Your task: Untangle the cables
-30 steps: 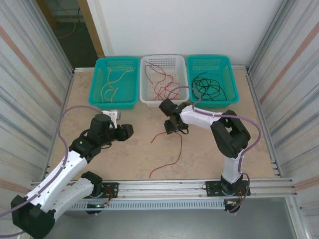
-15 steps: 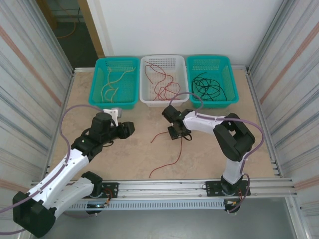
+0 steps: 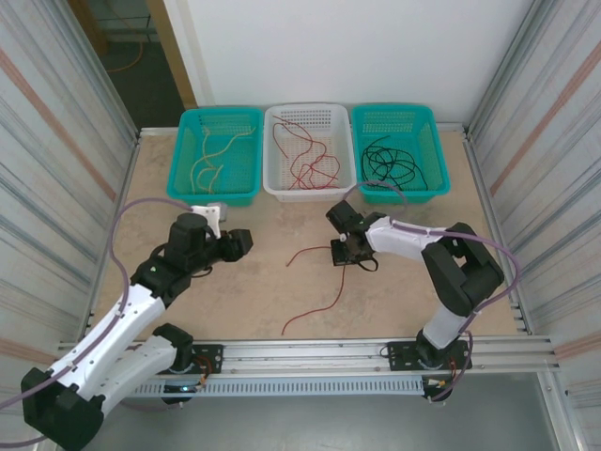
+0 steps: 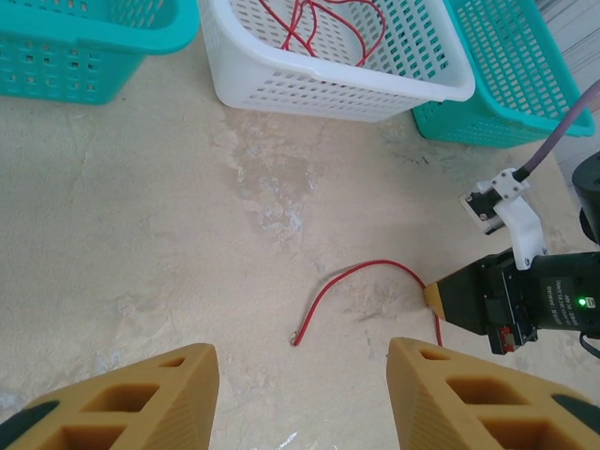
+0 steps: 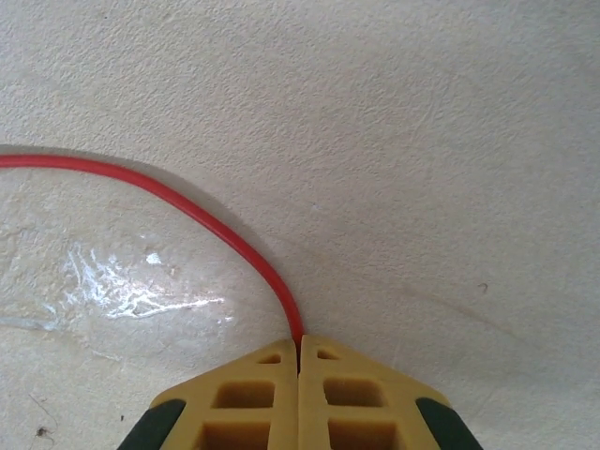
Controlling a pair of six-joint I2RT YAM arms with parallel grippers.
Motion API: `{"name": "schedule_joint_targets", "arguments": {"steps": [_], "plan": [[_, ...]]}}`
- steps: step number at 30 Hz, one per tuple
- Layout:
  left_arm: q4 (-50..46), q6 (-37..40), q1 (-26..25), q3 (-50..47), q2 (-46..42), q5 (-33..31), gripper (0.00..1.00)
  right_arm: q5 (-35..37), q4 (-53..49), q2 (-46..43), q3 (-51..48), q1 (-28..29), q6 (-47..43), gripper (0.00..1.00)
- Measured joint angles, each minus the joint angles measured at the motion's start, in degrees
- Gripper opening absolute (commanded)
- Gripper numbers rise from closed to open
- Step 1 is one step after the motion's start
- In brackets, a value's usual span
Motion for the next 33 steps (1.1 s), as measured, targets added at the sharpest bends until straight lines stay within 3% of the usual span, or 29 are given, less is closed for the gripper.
{"name": "schedule_joint_targets", "arguments": {"steps": [5, 17, 24, 33], "plan": [[1.7, -1.07, 0.0, 0.02, 1.53, 1.77, 0.59, -1.07, -0.52, -3.89, -0.63, 0.0, 0.26, 0.0], [13.88, -2.89, -1.84, 0.0, 4.87, 9.84, 0.68, -6.49, 4.55, -27.78, 2.08, 0.39, 1.99, 0.0], [20.13, -9.86, -3.3, 1.75, 9.29, 13.49, 0.73, -4.85, 4.9, -30.93, 4.76, 4.11, 2.14, 0.0], [27.43, -19.91, -6.54, 3.13, 11.28, 13.73, 0.76, -2.01, 4.83, -30.91, 5.75, 7.65, 2.12, 0.0]]}}
